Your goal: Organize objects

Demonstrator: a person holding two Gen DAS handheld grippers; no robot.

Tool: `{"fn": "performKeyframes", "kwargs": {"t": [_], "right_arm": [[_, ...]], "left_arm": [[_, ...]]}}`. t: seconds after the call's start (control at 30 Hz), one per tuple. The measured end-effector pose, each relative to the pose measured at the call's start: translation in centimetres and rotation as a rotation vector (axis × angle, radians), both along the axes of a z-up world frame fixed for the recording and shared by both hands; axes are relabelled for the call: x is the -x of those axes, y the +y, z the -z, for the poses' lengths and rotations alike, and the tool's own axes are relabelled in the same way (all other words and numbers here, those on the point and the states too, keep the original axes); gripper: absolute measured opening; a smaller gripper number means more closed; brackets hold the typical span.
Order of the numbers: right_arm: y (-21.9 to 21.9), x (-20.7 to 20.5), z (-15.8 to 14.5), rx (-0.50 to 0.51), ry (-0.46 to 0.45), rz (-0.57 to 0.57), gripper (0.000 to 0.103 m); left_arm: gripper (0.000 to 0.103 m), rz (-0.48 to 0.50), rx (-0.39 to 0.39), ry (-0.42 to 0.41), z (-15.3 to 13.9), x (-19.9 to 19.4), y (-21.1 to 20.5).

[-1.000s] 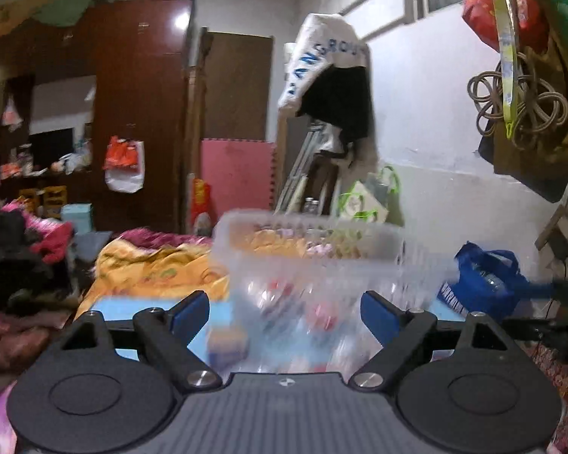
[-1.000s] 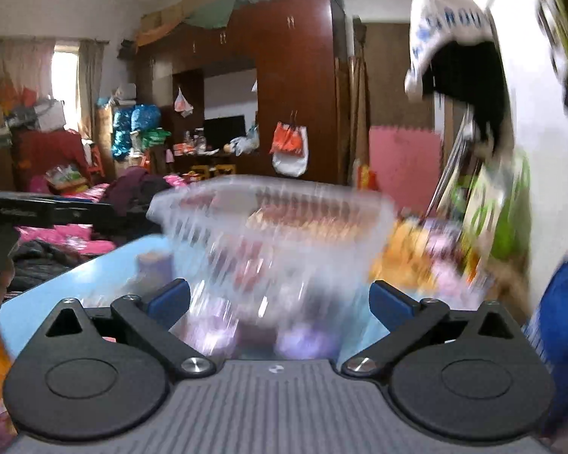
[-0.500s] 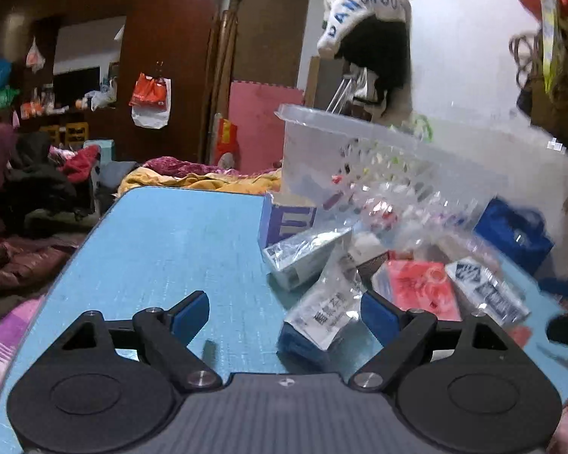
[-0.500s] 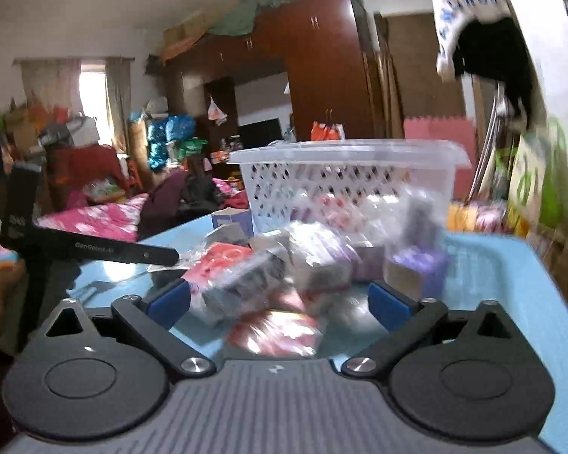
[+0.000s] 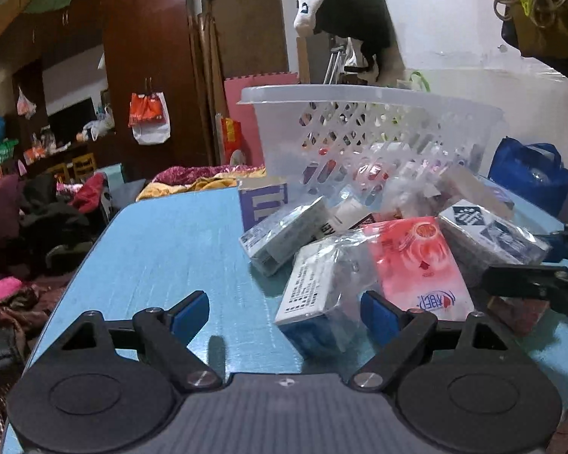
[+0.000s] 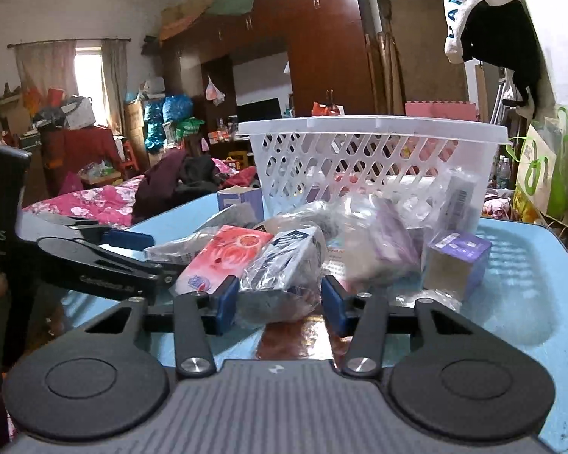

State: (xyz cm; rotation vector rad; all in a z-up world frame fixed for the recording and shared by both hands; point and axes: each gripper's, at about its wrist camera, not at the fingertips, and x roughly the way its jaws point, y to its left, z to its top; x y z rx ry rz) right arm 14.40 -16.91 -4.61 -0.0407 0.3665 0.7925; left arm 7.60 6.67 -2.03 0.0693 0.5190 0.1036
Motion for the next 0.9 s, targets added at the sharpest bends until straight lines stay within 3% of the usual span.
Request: {"fn": "performKeyframes", "kwargs": {"t": [0.4, 0.47, 0.53, 0.57, 0.9], "right_arm": [[-3.0, 1.3, -0.8, -0.059, -0.044, 0.024, 0.050], [-3.4, 1.3, -1.1, -0.075, -0.041, 0.024, 0.050], [-3.8, 1.4, -1.2, -0.083, -0.043, 0.026, 0.050], [-3.9, 1.5, -1.2, -0.084, -0.046, 0.031, 0.050], [-4.7, 1.3, -1.3, -0.103, -0.058, 0.043, 0.050]], "left_arm": [[0.090, -0.001, -0.006, -0.028, -0.1, 0.6, -1.0], [0.081, -0.006, 0.001, -0.044, -0.2, 0.7, -0.9], [0.053, -0.022, 0.009, -0.054, -0.3, 0.7, -0.6], [0.047, -0.024, 0.016, -0.057, -0.3, 0.7, -0.5], [0.043, -0.009, 0.071, -0.109, -1.1, 1.7, 0.6]]}}
